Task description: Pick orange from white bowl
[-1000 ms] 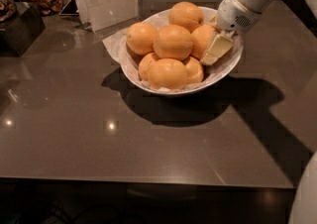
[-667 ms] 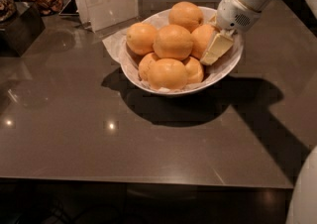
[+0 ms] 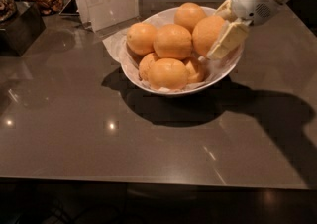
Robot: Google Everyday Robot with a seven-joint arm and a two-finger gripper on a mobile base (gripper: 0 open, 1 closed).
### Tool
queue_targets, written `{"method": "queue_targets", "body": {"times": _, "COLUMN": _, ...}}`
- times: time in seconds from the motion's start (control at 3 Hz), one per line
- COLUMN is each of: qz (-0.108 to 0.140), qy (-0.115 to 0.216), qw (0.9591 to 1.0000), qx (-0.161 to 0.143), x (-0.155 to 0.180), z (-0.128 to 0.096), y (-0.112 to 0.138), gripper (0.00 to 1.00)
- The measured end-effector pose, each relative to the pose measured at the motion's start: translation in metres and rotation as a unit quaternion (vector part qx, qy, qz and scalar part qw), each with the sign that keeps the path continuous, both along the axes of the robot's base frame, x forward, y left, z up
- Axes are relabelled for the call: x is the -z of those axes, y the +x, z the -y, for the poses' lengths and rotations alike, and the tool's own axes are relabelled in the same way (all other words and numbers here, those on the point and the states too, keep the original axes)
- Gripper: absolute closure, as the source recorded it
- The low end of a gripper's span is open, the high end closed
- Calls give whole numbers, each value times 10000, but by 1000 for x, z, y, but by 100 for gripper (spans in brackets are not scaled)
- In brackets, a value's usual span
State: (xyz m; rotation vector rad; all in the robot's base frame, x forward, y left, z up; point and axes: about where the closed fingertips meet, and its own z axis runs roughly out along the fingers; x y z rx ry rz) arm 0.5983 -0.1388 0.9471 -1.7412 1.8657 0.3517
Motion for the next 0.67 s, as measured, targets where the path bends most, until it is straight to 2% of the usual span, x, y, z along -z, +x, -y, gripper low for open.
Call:
{"method": "queue_targets", "body": {"times": 0.33, "qz": 157, "qy": 555, "qw": 9983, "qx": 20, "x": -17, "z": 13, "y": -22, "gripper": 100}}
{"method": "queue_targets", "body": {"times": 0.67, "qz": 187, "qy": 1073, "qw": 9939, "qx": 145, "x": -23, "z": 30, "y": -47, "gripper": 100}}
